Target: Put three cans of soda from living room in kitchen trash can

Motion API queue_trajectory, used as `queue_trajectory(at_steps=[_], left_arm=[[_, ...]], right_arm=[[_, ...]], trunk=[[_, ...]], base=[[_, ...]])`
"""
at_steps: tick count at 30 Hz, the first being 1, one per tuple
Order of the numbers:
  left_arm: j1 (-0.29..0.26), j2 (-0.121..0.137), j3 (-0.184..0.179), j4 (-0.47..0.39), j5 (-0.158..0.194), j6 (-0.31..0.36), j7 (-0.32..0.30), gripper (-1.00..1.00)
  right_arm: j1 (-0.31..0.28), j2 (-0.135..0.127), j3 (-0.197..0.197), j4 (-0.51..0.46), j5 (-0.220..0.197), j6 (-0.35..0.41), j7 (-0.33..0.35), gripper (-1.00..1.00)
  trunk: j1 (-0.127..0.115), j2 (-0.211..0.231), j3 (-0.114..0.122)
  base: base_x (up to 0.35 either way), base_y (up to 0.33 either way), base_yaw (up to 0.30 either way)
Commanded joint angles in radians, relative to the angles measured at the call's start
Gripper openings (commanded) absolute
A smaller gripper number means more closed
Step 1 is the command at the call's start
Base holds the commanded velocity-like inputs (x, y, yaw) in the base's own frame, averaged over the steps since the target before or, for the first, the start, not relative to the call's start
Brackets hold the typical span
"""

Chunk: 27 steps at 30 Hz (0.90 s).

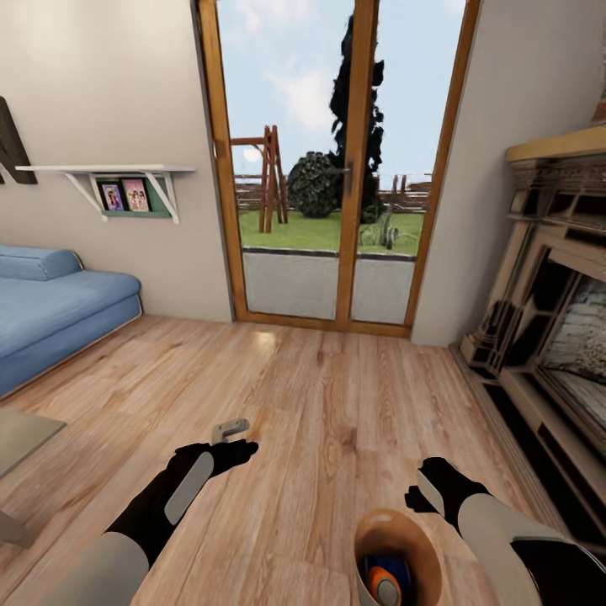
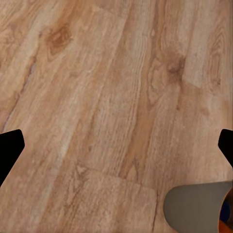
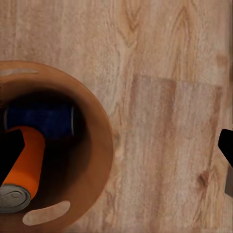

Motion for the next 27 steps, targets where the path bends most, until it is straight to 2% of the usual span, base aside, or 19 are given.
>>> queue_trajectory(at_steps=[1, 13, 27], left_arm=[[0.0, 0.0, 0.0, 0.001, 0.0, 0.0, 0.0, 1.0], [0.0, -0.001, -0.001, 0.005, 0.0, 0.0, 0.0, 1.0], [0.0, -0.001, -0.001, 0.009, 0.0, -0.001, 0.002, 1.0]], right_arm=[[0.0, 0.0, 0.0, 0.0, 0.0, 0.0, 0.0, 1.0], [0.001, 0.002, 0.0, 0.0, 0.0, 0.0, 0.0, 1.0], [0.002, -0.001, 0.0, 0.001, 0.0, -0.001, -0.001, 1.0]], trunk=[[-0.004, 0.007, 0.005], [-0.05, 0.091, 0.059], [-0.104, 0.189, 0.106]], base=[[0.0, 0.0, -0.067], [0.0, 0.0, -0.037], [0.0, 0.0, -0.002]])
